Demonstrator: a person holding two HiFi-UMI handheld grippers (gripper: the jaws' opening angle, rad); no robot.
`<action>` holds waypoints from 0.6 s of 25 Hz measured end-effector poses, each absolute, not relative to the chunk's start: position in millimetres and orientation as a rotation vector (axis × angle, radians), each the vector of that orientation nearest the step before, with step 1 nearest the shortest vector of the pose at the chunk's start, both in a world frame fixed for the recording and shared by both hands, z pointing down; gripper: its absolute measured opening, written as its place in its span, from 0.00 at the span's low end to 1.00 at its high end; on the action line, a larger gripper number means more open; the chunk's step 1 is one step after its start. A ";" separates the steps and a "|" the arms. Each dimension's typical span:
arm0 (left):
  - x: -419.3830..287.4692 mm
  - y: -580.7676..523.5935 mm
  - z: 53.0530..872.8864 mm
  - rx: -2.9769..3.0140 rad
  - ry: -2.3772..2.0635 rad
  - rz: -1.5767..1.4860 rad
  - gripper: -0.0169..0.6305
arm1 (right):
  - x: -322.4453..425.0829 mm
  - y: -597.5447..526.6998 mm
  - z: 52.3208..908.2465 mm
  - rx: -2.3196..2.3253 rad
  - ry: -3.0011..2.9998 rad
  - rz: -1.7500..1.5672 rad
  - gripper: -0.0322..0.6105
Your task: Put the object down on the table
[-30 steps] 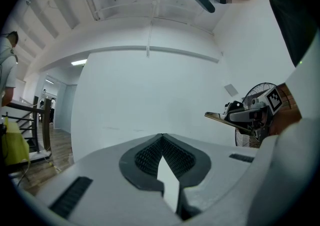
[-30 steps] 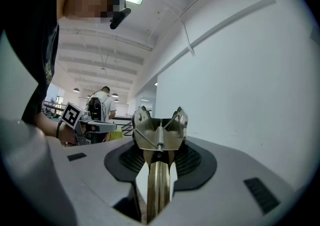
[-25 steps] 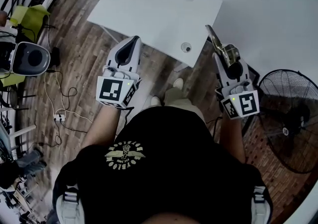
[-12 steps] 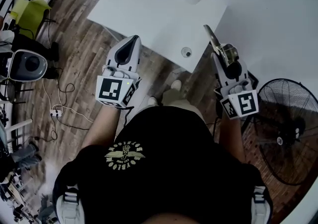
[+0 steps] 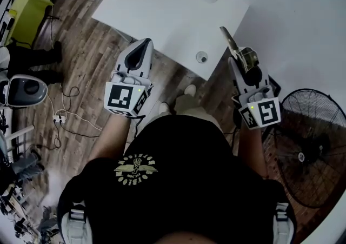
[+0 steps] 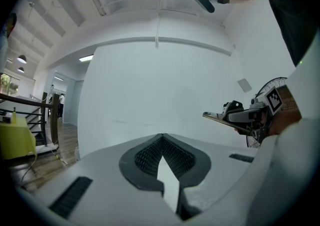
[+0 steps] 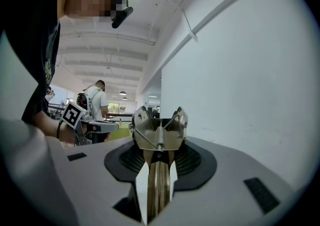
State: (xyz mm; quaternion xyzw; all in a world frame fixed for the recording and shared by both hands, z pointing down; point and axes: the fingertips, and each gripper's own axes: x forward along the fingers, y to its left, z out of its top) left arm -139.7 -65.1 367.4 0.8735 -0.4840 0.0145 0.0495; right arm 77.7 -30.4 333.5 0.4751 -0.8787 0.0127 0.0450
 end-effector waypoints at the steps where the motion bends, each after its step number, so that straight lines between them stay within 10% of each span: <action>1: -137.7 -68.2 368.3 2.660 -1.473 0.046 0.04 | 79.3 -33.6 334.7 1.449 -2.683 0.044 0.27; 15: -106.2 -117.5 358.7 2.648 -1.542 0.055 0.04 | 110.9 -89.8 329.2 1.391 -2.745 0.033 0.27</action>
